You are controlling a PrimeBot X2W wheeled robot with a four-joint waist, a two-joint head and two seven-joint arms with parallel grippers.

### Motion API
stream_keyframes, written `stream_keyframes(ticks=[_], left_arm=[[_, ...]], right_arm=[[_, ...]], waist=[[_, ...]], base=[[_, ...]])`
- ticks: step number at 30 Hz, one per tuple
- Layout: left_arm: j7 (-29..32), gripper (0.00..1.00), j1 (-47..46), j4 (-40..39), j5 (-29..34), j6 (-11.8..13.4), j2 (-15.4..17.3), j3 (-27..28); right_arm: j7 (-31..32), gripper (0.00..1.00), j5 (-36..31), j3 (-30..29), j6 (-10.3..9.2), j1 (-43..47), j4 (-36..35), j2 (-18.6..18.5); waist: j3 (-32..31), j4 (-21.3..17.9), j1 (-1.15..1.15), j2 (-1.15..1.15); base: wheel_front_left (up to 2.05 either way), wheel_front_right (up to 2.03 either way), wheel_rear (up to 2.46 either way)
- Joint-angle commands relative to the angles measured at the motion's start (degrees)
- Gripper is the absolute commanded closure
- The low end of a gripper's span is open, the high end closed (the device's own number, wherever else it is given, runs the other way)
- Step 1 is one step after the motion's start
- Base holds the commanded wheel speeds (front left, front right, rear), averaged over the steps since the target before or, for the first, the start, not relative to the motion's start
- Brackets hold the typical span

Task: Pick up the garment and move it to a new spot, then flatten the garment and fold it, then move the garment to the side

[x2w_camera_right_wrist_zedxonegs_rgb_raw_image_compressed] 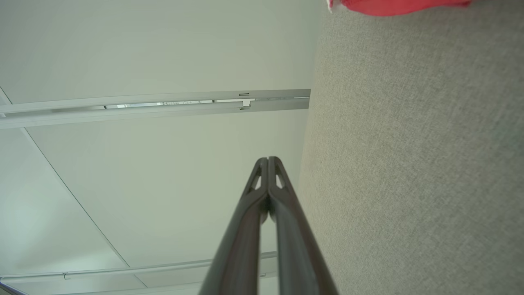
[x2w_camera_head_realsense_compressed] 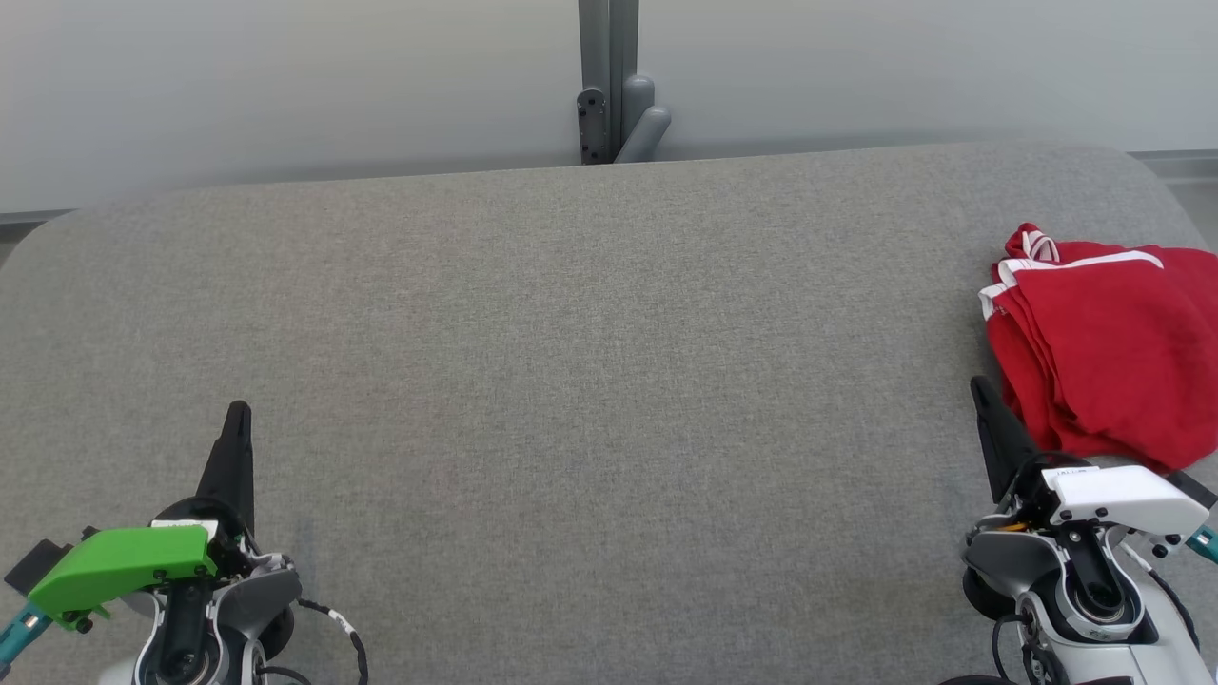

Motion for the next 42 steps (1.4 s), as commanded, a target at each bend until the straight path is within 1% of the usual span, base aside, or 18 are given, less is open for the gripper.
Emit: stream_keyframes(ticks=[1,42], left_arm=[[-0.06,1.0,-0.39,-0.11,-0.11,-0.12,0.36,0.27],[-0.07,1.0,-0.39,-0.1,-0.11,-0.12,0.36,0.27]], right_arm=[[-0.19,1.0,0.17,0.07,0.02,0.0,-0.23,-0.14],[-0.98,1.0,1.11,1.18,0.02,0.15,-0.31,-0.97]], waist=[[0.0,0.0,0.0,0.0],[0.0,0.0,0.0,0.0]], base=[[0.0,0.0,0.0],[0.0,0.0,0.0]])
